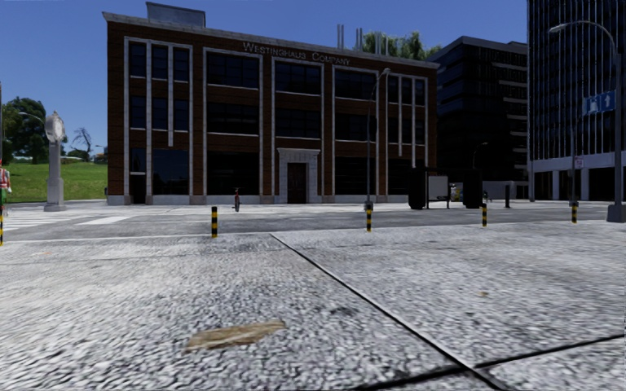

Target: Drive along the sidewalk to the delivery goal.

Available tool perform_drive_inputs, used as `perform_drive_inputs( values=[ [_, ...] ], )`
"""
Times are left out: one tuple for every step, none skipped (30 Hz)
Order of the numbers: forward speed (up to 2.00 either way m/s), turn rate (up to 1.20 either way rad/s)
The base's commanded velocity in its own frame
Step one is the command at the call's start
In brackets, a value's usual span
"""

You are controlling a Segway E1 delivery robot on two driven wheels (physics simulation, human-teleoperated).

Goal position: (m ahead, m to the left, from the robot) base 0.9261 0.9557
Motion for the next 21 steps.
perform_drive_inputs(
  values=[
    [2.0,0.0],
    [2.0,0.14],
    [2.0,0.93],
    [2.0,1.2],
    [2.0,1.2],
    [2.0,1.2],
    [2.0,1.2],
    [2.0,1.2],
    [2.0,1.2],
    [2.0,1.2],
    [2.0,1.2],
    [2.0,1.2],
    [2.0,1.2],
    [2.0,1.2],
    [2.0,1.2],
    [2.0,1.2],
    [2.0,1.2],
    [2.0,1.2],
    [2.0,1.2],
    [2.0,1.2],
    [2.0,1.2]
  ],
)
